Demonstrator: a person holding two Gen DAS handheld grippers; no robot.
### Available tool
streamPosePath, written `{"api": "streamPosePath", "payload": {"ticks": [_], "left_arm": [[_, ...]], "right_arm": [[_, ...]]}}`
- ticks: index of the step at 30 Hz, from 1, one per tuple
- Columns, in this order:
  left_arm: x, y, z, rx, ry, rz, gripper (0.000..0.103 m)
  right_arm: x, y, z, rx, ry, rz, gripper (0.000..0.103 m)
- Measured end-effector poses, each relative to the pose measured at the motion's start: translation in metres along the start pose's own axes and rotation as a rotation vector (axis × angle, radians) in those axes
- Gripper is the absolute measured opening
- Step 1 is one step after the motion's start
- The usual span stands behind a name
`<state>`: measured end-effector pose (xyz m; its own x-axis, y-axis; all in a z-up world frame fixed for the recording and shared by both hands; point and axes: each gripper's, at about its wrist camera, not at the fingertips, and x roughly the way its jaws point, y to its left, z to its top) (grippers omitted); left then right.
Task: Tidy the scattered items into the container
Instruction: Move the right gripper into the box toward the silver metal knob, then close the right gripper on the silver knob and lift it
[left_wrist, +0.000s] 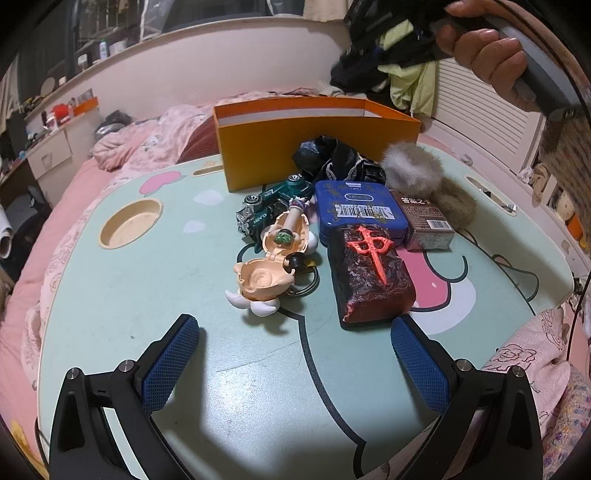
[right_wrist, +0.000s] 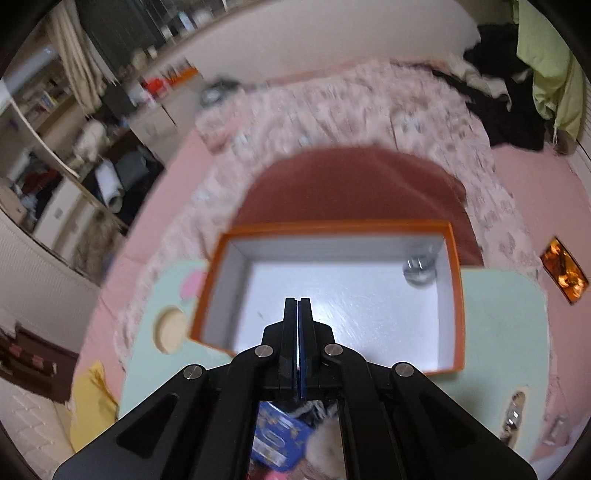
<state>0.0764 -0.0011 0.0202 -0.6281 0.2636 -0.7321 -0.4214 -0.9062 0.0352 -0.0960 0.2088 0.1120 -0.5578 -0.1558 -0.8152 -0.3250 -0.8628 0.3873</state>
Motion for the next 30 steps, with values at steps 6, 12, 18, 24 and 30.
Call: {"api": "streamPosePath", "payload": {"ticks": [6, 12, 18, 24, 30], "left_arm": [[0.0, 0.0, 0.0, 0.003, 0.0, -0.002, 0.103], [0.0, 0.0, 0.0, 0.007, 0.0, -0.006, 0.103], [0.001, -0.002, 0.001, 0.013, 0.0, -0.008, 0.103], [0.001, -0.002, 0.001, 0.015, 0.0, -0.011, 0.103], [0.001, -0.003, 0.002, 0.018, 0.0, -0.013, 0.103]], "right_arm": [[0.054, -0.011, 0.011, 0.014, 0.241, -0.169, 0.052], [0.088, -0.002, 0.012, -0.003, 0.376, -0.249, 0.054], [0.117, -0.01, 0.015, 0.049, 0.469, -0.22, 0.072], [0.112, -0.017, 0.016, 0.039, 0.451, -0.295, 0.029], [0.106, -0.026, 0.015, 0.044, 0.412, -0.248, 0.0]]}}
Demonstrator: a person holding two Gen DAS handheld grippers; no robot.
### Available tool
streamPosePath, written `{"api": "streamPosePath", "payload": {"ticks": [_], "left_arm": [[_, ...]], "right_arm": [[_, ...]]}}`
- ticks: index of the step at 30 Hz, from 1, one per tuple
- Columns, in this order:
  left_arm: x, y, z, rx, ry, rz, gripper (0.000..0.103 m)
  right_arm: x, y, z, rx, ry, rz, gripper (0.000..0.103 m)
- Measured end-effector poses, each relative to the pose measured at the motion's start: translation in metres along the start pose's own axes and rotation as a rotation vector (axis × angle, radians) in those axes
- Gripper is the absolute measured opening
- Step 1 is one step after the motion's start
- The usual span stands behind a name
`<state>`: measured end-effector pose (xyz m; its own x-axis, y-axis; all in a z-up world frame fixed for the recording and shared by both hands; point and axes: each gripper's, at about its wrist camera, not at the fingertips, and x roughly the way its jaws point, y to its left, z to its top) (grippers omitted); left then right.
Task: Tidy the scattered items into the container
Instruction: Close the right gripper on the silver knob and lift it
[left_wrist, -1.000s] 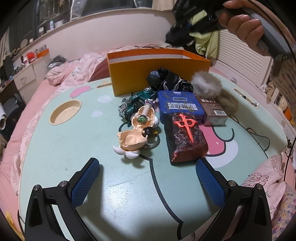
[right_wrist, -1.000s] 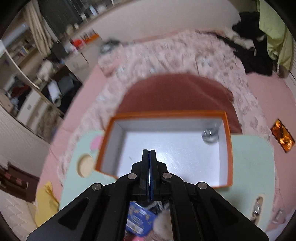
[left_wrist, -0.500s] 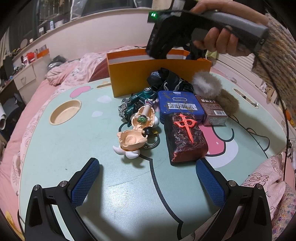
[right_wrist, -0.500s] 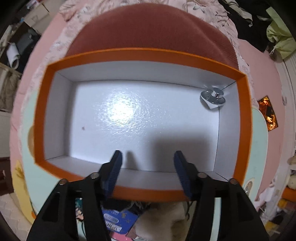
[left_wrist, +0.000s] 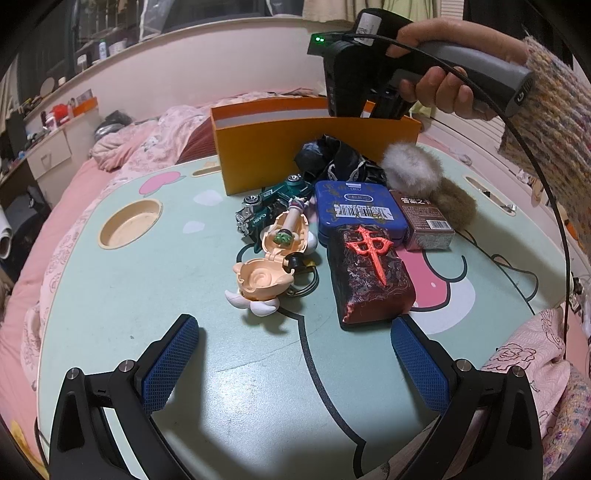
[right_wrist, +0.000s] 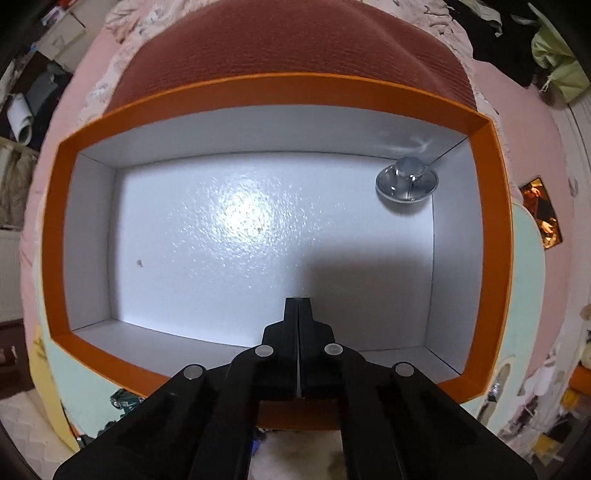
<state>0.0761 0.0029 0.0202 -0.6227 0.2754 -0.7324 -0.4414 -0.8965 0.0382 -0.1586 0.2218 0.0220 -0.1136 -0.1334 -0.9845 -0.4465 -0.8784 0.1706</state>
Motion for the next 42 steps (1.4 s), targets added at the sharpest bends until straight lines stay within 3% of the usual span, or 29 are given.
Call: {"api": "streamPosePath", "payload": {"ticks": [6, 13, 17, 21, 28, 29, 31, 34, 36, 39, 42], "left_arm": [[-0.001, 0.001, 0.0, 0.004, -0.002, -0.016, 0.103], [-0.02, 0.007, 0.012, -0.026, -0.074, -0.146, 0.103], [-0.032, 0.022, 0.036, -0.086, -0.132, -0.213, 0.103], [-0.043, 0.04, 0.062, -0.122, -0.207, -0.205, 0.103], [-0.039, 0.07, 0.089, -0.152, -0.291, -0.124, 0.103], [-0.033, 0.073, 0.092, -0.158, -0.282, -0.117, 0.103], [-0.021, 0.078, 0.096, -0.173, -0.254, -0.118, 0.103], [-0.001, 0.083, 0.099, -0.192, -0.202, -0.144, 0.103], [0.009, 0.085, 0.099, -0.197, -0.174, -0.159, 0.103], [0.018, 0.086, 0.099, -0.195, -0.152, -0.183, 0.103], [0.021, 0.089, 0.099, -0.202, -0.146, -0.203, 0.103]], "right_arm": [[-0.02, -0.006, -0.004, 0.006, -0.11, 0.068, 0.0], [-0.068, -0.013, -0.011, -0.038, -0.258, 0.139, 0.0], [-0.076, 0.002, -0.017, -0.072, -0.291, 0.21, 0.0], [-0.082, -0.003, -0.022, -0.096, -0.292, 0.277, 0.0], [-0.083, -0.013, -0.015, -0.157, -0.248, 0.278, 0.0], [-0.084, -0.015, -0.013, -0.165, -0.253, 0.259, 0.002], [-0.085, -0.018, -0.008, -0.18, -0.272, 0.154, 0.019], [-0.075, -0.018, 0.0, -0.182, -0.273, -0.008, 0.035], [-0.062, -0.019, 0.008, -0.177, -0.245, -0.047, 0.043], [-0.042, -0.02, 0.018, -0.168, -0.198, -0.075, 0.043], [-0.025, -0.017, 0.025, -0.159, -0.182, -0.166, 0.043]]}}
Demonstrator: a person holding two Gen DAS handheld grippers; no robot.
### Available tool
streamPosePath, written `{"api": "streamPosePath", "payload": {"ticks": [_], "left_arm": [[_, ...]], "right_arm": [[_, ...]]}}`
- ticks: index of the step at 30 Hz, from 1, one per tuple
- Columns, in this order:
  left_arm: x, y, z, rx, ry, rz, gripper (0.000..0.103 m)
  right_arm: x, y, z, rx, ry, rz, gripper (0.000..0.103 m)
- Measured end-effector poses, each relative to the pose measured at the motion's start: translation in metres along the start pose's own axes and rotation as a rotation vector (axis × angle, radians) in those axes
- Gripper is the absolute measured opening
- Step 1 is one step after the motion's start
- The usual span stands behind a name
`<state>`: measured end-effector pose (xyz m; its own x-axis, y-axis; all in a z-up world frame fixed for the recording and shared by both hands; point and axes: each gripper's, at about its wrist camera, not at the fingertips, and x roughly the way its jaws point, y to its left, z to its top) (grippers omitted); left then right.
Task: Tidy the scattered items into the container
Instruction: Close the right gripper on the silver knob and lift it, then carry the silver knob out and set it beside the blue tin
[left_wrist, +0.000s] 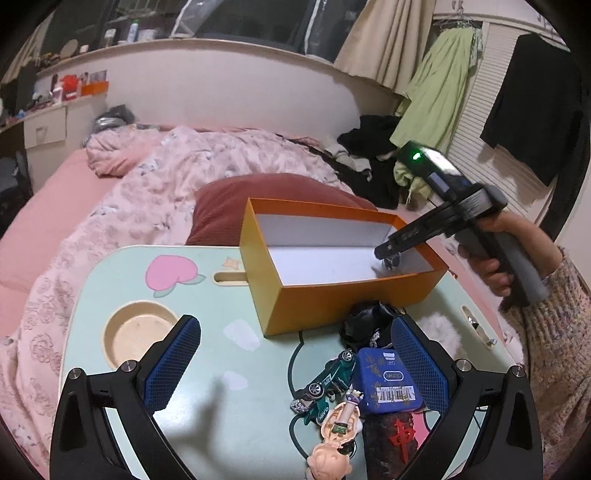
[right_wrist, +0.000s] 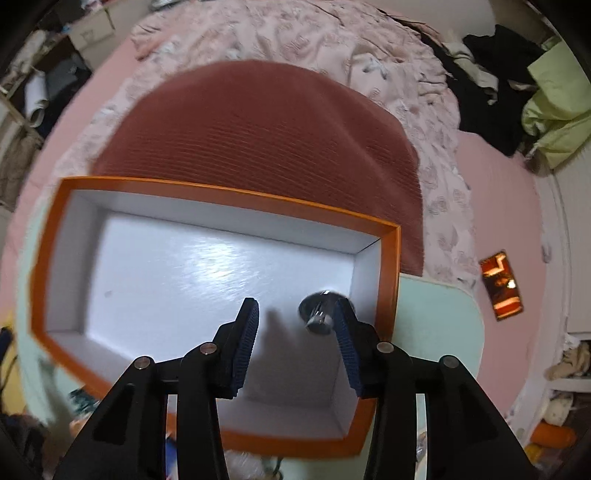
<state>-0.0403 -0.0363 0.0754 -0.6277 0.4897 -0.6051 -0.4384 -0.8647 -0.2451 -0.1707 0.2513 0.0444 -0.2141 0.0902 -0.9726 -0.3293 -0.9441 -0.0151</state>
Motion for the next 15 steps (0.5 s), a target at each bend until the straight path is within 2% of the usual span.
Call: {"api": "streamPosePath", "payload": {"ticks": [4, 6, 7, 10, 13, 15], "left_arm": [[0.0, 0.002, 0.0, -0.023, 0.006, -0.03, 0.103], [0.0, 0.003, 0.0, -0.026, 0.006, -0.034, 0.103], [0.0, 0.002, 0.0, -0.026, 0.005, -0.034, 0.103], [-0.001, 0.003, 0.0, -0.024, 0.004, -0.03, 0.103], [-0.002, 0.004, 0.0, -0.028, 0.005, -0.023, 0.103], [-0.003, 0.005, 0.0, -0.031, 0.001, -0.021, 0.103]], "right_arm": [[0.021, 0.012, -0.001, -0.027, 0.061, -0.085, 0.042], [0.019, 0.014, -0.004, -0.001, 0.044, -0.074, 0.038], [0.018, 0.013, -0.005, 0.001, 0.044, -0.066, 0.025], [0.016, 0.014, -0.009, 0.018, 0.031, 0.041, 0.025], [0.013, 0.013, -0.012, 0.028, 0.018, 0.101, 0.025], [0.009, 0.008, -0.014, 0.053, 0.003, 0.181, 0.025]]}}
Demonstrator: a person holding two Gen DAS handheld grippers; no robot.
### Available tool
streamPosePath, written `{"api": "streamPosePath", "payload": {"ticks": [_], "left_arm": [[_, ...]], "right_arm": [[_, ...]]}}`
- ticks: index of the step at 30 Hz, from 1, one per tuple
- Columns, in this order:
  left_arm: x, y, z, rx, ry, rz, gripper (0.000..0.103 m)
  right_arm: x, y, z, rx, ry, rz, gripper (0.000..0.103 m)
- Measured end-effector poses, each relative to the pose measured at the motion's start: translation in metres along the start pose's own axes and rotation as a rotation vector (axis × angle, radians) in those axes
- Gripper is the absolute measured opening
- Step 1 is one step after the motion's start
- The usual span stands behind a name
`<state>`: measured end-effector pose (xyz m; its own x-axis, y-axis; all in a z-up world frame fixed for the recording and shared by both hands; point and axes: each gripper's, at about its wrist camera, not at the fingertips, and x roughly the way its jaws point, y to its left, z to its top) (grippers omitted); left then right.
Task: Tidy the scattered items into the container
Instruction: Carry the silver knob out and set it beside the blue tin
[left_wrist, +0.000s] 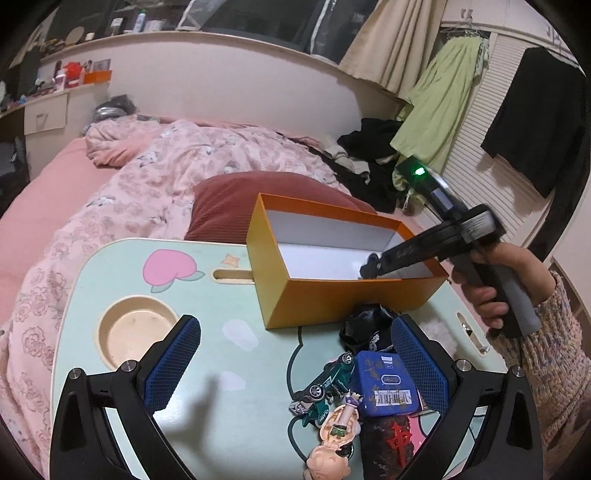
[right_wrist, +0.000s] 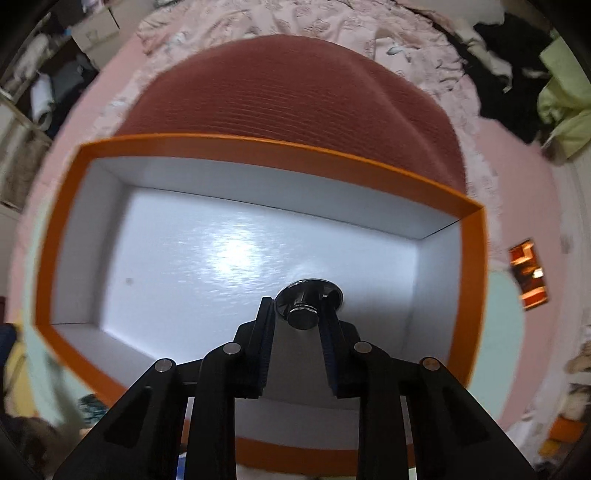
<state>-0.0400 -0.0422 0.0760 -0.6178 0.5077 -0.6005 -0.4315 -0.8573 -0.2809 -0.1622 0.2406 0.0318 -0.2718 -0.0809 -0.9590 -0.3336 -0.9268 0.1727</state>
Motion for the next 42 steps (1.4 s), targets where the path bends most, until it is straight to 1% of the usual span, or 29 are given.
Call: {"api": "streamPosePath", "payload": {"ticks": [3, 6, 8, 11, 12, 16, 18, 20, 22, 27, 29, 32, 34, 36, 38, 40, 42], "left_arm": [[-0.002, 0.001, 0.0, -0.001, -0.005, 0.008, 0.103], [-0.001, 0.002, 0.0, -0.004, -0.007, 0.012, 0.103], [0.0, 0.003, 0.0, -0.009, -0.005, 0.005, 0.103], [0.003, 0.004, 0.0, -0.01, 0.003, -0.004, 0.103], [0.003, 0.003, -0.001, -0.007, 0.006, -0.004, 0.103], [0.001, 0.004, -0.002, -0.006, 0.005, -0.005, 0.103], [0.002, 0.005, -0.003, -0.01, 0.009, 0.002, 0.103], [0.002, 0.005, -0.005, -0.009, 0.017, 0.011, 0.103], [0.003, 0.004, -0.007, -0.007, 0.023, 0.014, 0.103], [0.002, -0.002, -0.014, 0.011, 0.031, 0.023, 0.103], [0.001, -0.003, -0.017, 0.016, 0.036, 0.025, 0.103], [-0.002, -0.005, -0.021, 0.021, 0.038, 0.03, 0.103], [-0.005, -0.006, -0.023, 0.024, 0.036, 0.032, 0.103], [-0.009, -0.008, -0.027, 0.028, 0.033, 0.035, 0.103], [-0.013, -0.009, -0.031, 0.031, 0.032, 0.04, 0.103], [-0.016, -0.01, -0.036, 0.034, 0.035, 0.044, 0.103], [-0.019, -0.012, -0.04, 0.039, 0.035, 0.048, 0.103]], "right_arm": [[-0.024, -0.01, -0.004, 0.055, -0.068, 0.162, 0.025], [-0.051, -0.022, -0.007, 0.096, -0.131, 0.288, 0.025], [-0.064, -0.024, -0.009, 0.105, -0.155, 0.337, 0.025], [-0.072, -0.022, -0.009, 0.102, -0.163, 0.332, 0.025], [-0.073, -0.022, -0.01, 0.116, -0.168, 0.352, 0.025], [-0.074, -0.02, -0.017, 0.137, -0.152, 0.508, 0.025], [-0.076, -0.013, -0.025, 0.118, -0.148, 0.58, 0.025], [-0.078, -0.005, -0.037, 0.098, -0.15, 0.615, 0.025], [-0.078, 0.003, -0.05, 0.072, -0.159, 0.611, 0.025], [-0.07, 0.033, -0.084, 0.011, -0.157, 0.566, 0.025], [-0.063, 0.044, -0.095, -0.004, -0.151, 0.546, 0.026], [-0.053, 0.051, -0.107, -0.001, -0.147, 0.544, 0.026], [-0.05, 0.054, -0.111, 0.004, -0.172, 0.524, 0.026], [-0.054, 0.055, -0.114, 0.008, -0.236, 0.483, 0.027], [-0.059, 0.056, -0.118, 0.017, -0.288, 0.441, 0.033], [-0.063, 0.058, -0.124, 0.017, -0.313, 0.409, 0.056], [-0.067, 0.055, -0.132, 0.02, -0.346, 0.394, 0.062]]}}
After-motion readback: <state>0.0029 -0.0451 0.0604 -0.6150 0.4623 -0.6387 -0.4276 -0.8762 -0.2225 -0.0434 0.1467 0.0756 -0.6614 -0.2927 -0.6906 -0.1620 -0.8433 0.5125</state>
